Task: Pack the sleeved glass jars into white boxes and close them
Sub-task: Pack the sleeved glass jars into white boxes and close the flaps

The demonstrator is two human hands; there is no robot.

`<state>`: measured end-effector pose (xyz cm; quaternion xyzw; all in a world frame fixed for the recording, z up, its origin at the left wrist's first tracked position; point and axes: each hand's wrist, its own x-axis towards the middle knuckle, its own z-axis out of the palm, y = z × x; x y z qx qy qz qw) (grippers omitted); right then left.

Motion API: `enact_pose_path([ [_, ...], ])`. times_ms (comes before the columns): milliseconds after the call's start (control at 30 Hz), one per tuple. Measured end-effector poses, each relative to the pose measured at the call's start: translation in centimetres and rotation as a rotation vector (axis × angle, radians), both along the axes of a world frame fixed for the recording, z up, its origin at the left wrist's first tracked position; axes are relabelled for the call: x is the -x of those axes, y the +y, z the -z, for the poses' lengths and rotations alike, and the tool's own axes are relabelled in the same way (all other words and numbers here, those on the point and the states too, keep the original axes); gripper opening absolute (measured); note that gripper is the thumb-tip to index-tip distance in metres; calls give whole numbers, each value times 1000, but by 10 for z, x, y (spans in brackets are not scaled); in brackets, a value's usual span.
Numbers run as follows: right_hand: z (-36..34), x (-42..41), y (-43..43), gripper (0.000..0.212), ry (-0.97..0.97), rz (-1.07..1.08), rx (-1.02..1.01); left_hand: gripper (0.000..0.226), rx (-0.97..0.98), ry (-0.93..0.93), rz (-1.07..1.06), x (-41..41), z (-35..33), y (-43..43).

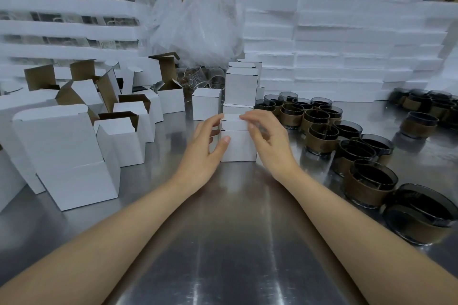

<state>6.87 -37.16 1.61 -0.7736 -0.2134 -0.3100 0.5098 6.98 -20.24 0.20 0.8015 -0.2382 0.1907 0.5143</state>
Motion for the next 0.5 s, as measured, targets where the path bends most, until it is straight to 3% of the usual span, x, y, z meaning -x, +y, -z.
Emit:
enact_pose_path([
  [200, -2, 2, 3, 23, 80, 3, 43, 34, -33, 35, -55, -1, 2, -3],
  [367, -2, 5, 19, 45, 92, -59, 371, 20, 131, 61, -316, 0, -7, 4],
  [500, 2, 5, 34, 79, 60, 103, 753, 25, 221, 118, -391, 3, -11, 4],
])
